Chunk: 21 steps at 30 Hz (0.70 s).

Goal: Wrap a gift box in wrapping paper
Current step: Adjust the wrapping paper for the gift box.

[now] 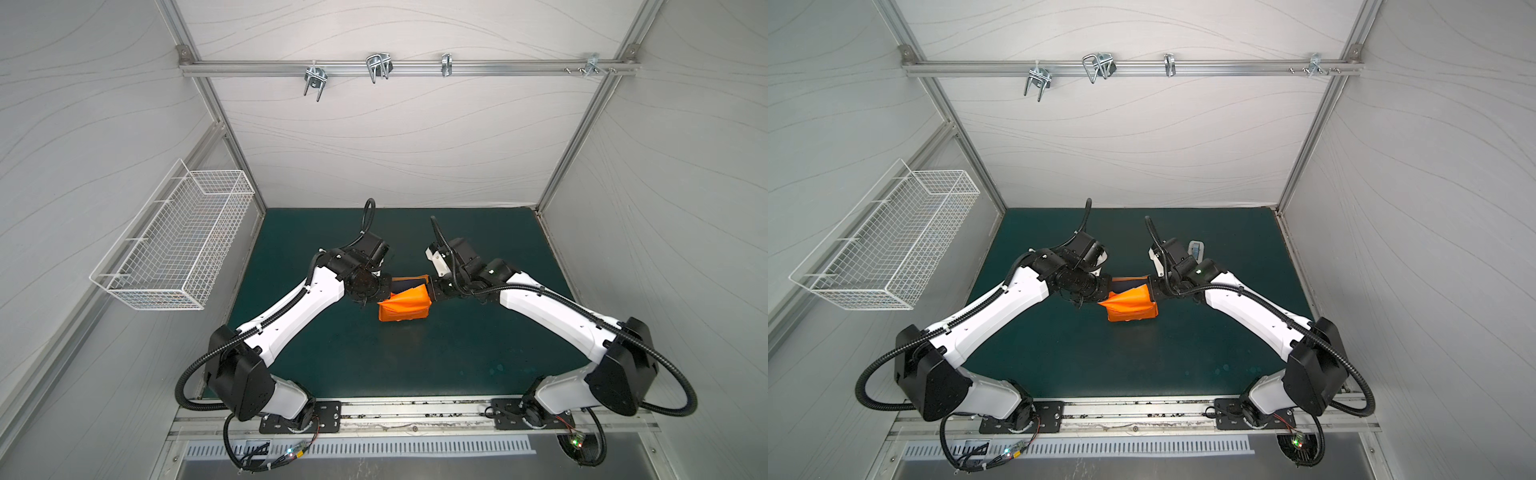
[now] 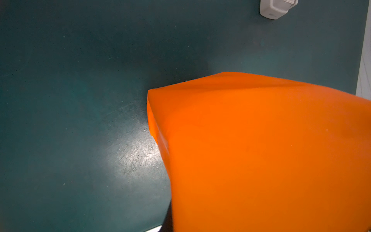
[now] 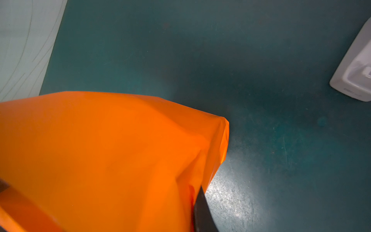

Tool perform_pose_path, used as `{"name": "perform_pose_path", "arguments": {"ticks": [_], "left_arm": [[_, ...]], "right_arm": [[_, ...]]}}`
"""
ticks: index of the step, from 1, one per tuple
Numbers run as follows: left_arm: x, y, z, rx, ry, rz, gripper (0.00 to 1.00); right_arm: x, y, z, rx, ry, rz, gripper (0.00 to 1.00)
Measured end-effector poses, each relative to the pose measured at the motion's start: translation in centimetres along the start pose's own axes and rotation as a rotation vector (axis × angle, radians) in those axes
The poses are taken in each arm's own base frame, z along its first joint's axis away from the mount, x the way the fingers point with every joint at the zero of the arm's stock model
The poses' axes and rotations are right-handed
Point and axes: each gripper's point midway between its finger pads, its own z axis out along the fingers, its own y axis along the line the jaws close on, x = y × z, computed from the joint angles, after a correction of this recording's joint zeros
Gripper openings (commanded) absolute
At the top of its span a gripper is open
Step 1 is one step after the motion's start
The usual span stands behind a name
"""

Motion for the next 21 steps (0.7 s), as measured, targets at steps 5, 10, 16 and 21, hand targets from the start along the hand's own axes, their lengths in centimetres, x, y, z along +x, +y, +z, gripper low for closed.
{"name": "perform_pose_path", "arguments": {"ticks": [5, 10, 16, 21], "left_arm": [[0.6, 0.2, 1.0, -0.023, 0.044, 0.007, 0.0], [1.0, 0.4, 1.3, -0.039, 0.07, 0.006, 0.0], [1.1, 0.6, 2.4, -0.056, 0.093, 0.001, 0.0], [0.6, 0.8, 2.9, -0.058, 0.069, -0.005, 0.0]], "right_arm": [[0.6, 0.0, 0.2, 0.024, 0.034, -0.012, 0.0], [1.0, 0.1, 0.6, 0.031, 0.061, -0.014, 0.0], [1.8, -0.5, 2.1, 0.048, 0.093, -0.01, 0.0], [1.4, -0.8, 2.8, 0.057, 0.061, -0.012, 0.0]]}}
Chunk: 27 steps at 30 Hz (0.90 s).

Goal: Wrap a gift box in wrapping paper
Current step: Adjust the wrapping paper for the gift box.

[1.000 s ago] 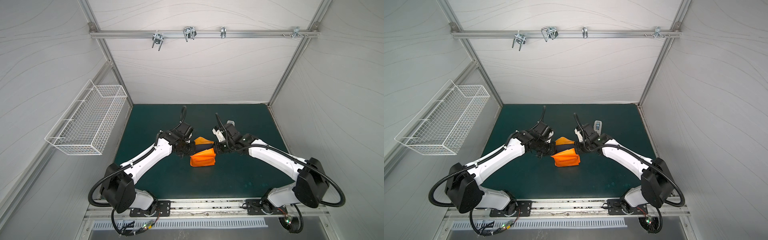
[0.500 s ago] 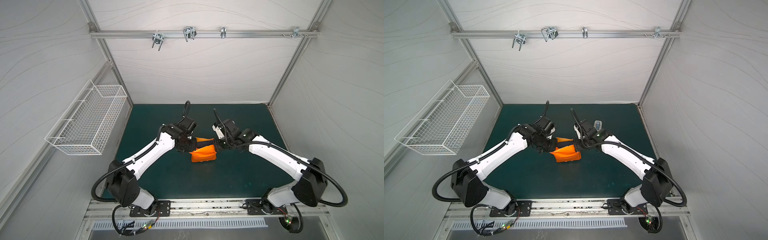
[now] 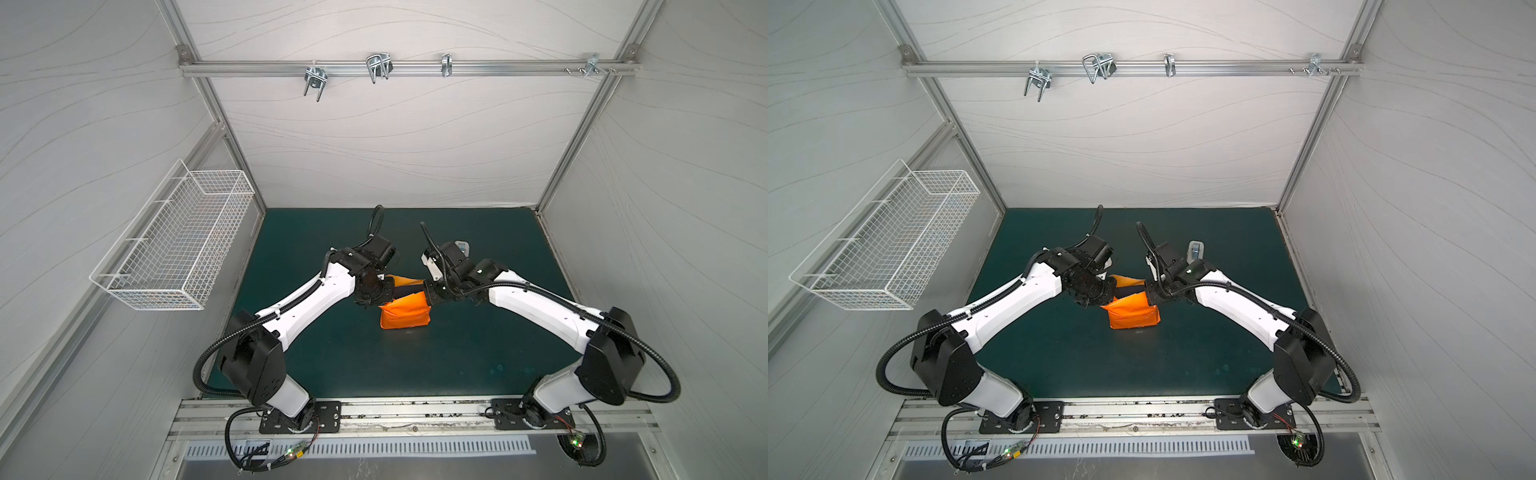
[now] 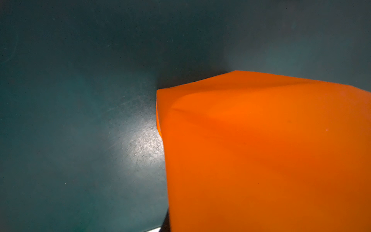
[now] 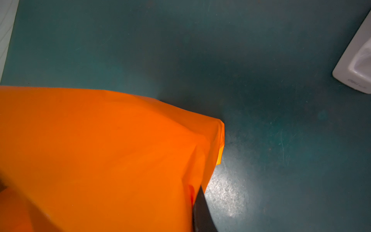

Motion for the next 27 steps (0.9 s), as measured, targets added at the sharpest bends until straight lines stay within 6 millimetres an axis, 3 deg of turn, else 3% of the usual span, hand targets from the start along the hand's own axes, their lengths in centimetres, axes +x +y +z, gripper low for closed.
{"name": "perform_pose_path", "arguments": {"ticks": [2, 4, 7, 8, 10, 11, 12, 16, 21, 24, 27], "left_arm": [[-0.2, 0.0, 0.1, 0.002, -0.01, -0.002, 0.0], [-0.2, 0.1, 0.0, 0.001, -0.012, -0.004, 0.07], [-0.5, -0.2, 0.0, 0.013, -0.021, -0.007, 0.29], [-0.5, -0.4, -0.1, 0.021, -0.023, -0.005, 0.37], [-0.6, -0.7, -0.2, 0.036, -0.024, -0.006, 0.51], [-0.8, -0.9, -0.4, 0.045, -0.027, -0.005, 0.92], [-1.1, -1.0, -0.6, 0.053, -0.035, -0.001, 0.99], [-1.9, -0.9, -2.6, 0.087, -0.089, -0.017, 0.99], [-2.7, 0.2, -8.4, 0.163, -0.288, -0.04, 1.0], [-1.6, 1.3, -10.9, 0.22, -0.432, -0.035, 0.99], [0.4, 2.3, -10.5, 0.266, -0.496, -0.014, 0.94]], "right_arm": [[-0.1, 0.0, 0.1, 0.001, -0.009, 0.0, 0.0], [-0.2, -0.1, 0.1, 0.001, -0.014, 0.0, 0.06], [-0.3, 0.2, 0.1, -0.013, -0.017, -0.001, 0.25], [-0.3, 0.4, 0.1, -0.023, -0.015, -0.007, 0.35], [-0.1, 0.9, 0.1, -0.051, -0.005, -0.011, 0.44], [-0.1, 1.2, 0.1, -0.062, -0.002, -0.014, 0.49], [0.0, 1.3, 0.1, -0.073, 0.002, -0.013, 0.53], [0.1, 1.8, 0.0, -0.104, 0.013, -0.011, 0.62], [-0.2, 1.6, -0.1, -0.126, 0.01, 0.006, 0.79], [-0.7, 1.6, -0.7, -0.138, -0.008, 0.011, 0.88], [-1.7, 1.5, -2.2, -0.16, -0.054, 0.018, 0.91]]}}
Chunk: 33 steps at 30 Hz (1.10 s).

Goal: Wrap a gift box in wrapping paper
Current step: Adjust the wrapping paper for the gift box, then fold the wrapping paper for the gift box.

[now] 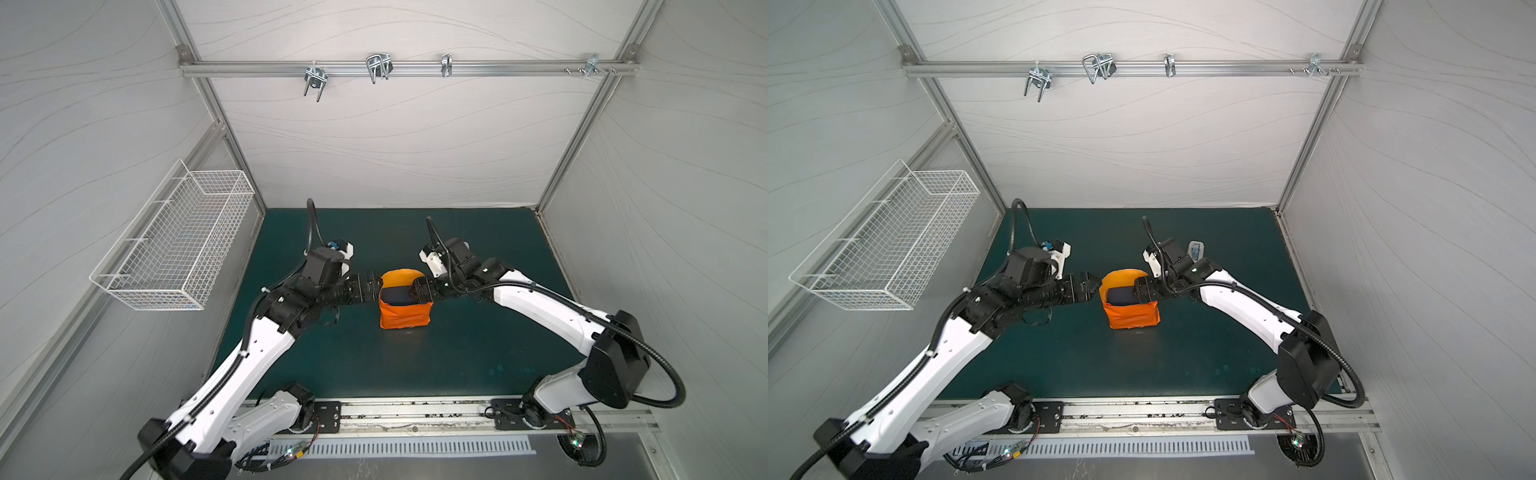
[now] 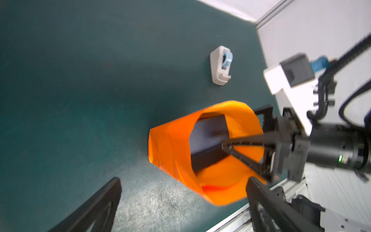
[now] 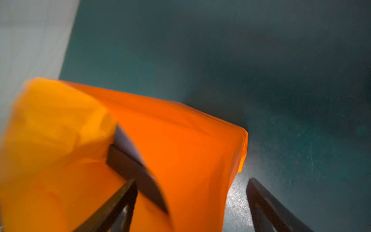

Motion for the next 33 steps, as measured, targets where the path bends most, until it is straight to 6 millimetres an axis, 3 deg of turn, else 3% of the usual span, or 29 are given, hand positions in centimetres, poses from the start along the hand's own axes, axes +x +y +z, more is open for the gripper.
{"name": "perform_pose_path", "arguments": {"ticks": [6, 8, 11, 15, 20, 23, 29, 33], "left_arm": [[5.1, 2.8, 2.3, 0.043, 0.003, 0.001, 0.94], [6.3, 3.4, 2.8, 0.057, -0.007, 0.0, 0.95], [7.1, 3.9, 3.3, 0.086, -0.043, 0.006, 0.96], [7.5, 3.5, 4.5, 0.118, -0.06, 0.034, 0.96], [8.0, 1.4, 6.4, 0.157, -0.042, 0.116, 0.92], [7.6, 0.9, 7.0, 0.157, -0.062, 0.139, 0.92], [5.0, 0.5, 6.7, 0.147, -0.184, 0.174, 0.92], [4.5, 0.1, 7.4, 0.152, -0.2, 0.196, 0.87]], "right_arm": [[-3.1, -0.5, -5.5, -0.066, -0.206, -0.014, 0.91], [-2.6, -1.2, -7.3, -0.089, -0.284, -0.035, 0.91], [0.0, -1.9, -8.5, -0.13, -0.369, -0.093, 0.92], [5.3, -2.3, -7.0, -0.198, -0.428, -0.199, 0.97], [8.6, -1.1, -4.1, -0.231, -0.428, -0.337, 0.99], [7.8, 0.4, -3.1, -0.242, -0.456, -0.418, 0.99], [4.4, 0.2, -0.8, -0.177, -0.512, -0.454, 0.99], [2.2, 1.0, -0.1, -0.179, -0.548, -0.476, 0.93]]}}
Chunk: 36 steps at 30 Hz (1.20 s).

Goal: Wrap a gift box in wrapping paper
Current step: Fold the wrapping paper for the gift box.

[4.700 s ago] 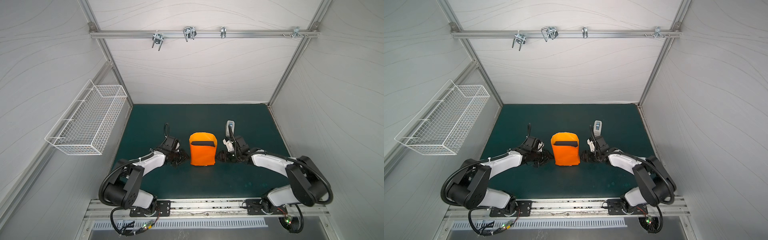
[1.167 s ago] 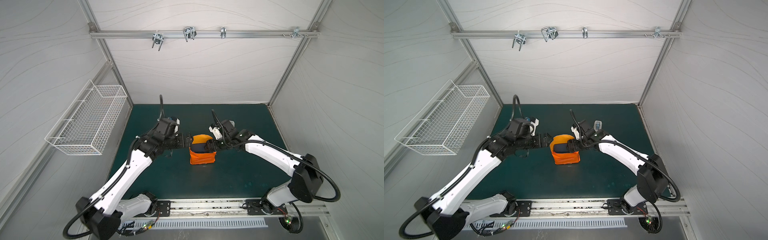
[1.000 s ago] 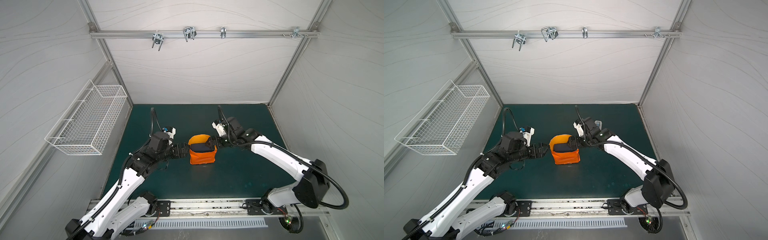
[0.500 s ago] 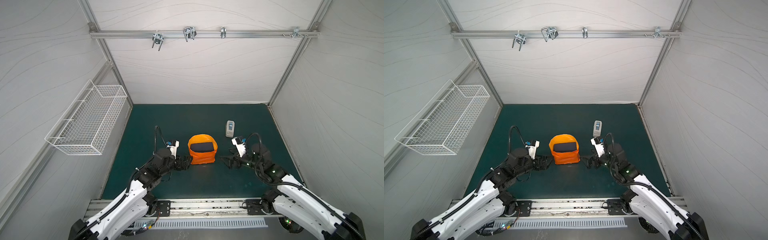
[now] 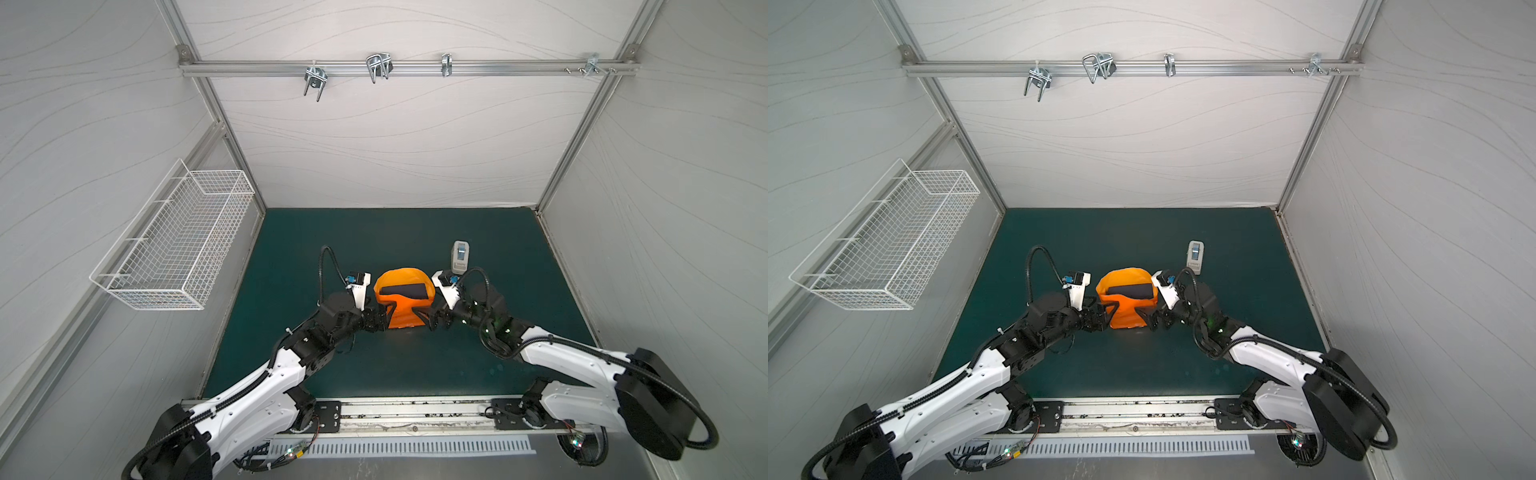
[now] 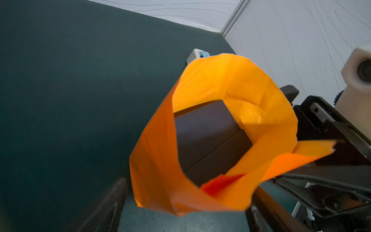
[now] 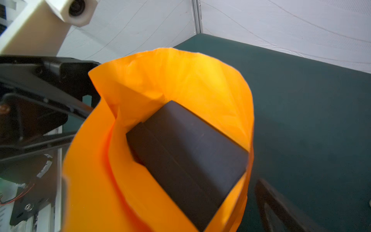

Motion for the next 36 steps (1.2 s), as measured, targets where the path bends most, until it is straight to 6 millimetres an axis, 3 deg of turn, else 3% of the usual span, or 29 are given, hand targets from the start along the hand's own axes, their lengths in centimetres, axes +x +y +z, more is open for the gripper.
{"name": "perform_pose_path", "arguments": {"ticks": [8, 11, 13, 16, 17, 20, 23, 24, 27, 29, 33, 36], "left_arm": [[1.0, 0.6, 1.8, -0.024, 0.053, 0.004, 0.75], [0.7, 0.7, 1.8, -0.039, 0.038, -0.008, 0.69], [0.5, 0.8, 1.7, -0.051, 0.026, -0.009, 0.64], [0.6, 0.8, 1.6, -0.064, 0.025, -0.001, 0.48], [0.7, 0.9, 1.7, -0.069, 0.034, 0.006, 0.43], [0.6, 0.6, 1.9, -0.081, 0.053, 0.022, 0.4], [0.2, 0.3, 2.1, -0.091, 0.058, 0.038, 0.41], [0.1, 0.2, 2.1, -0.096, 0.056, 0.041, 0.43], [0.0, 0.6, 1.9, -0.121, 0.054, 0.042, 0.67], [0.1, 1.0, 1.7, -0.143, 0.056, 0.04, 0.75], [-0.2, 1.3, 1.0, -0.158, 0.033, 0.042, 0.76], [-0.3, 1.3, 1.0, -0.161, 0.031, 0.042, 0.74]], "right_arm": [[-2.0, 0.2, 0.9, -0.019, -0.051, -0.006, 0.63], [-1.7, 0.3, 1.2, -0.013, -0.042, -0.009, 0.41], [-1.3, 0.3, 1.4, 0.001, -0.03, -0.007, 0.4], [-0.6, 0.2, 1.8, 0.024, -0.01, -0.01, 0.37], [-0.3, 0.1, 2.0, 0.034, -0.004, -0.011, 0.42], [0.1, -0.2, 2.1, 0.056, 0.016, -0.012, 0.78], [-0.1, -0.7, 2.1, 0.095, 0.026, -0.01, 0.98], [-0.2, -1.1, 2.0, 0.118, 0.023, -0.009, 0.99], [-0.4, -1.9, 0.9, 0.168, 0.002, 0.0, 0.99], [-0.1, -2.4, 0.1, 0.178, -0.01, 0.014, 0.99], [1.8, -4.2, -0.7, 0.176, -0.024, 0.092, 0.99], [2.6, -4.4, -0.5, 0.143, -0.038, 0.123, 0.99]]}}
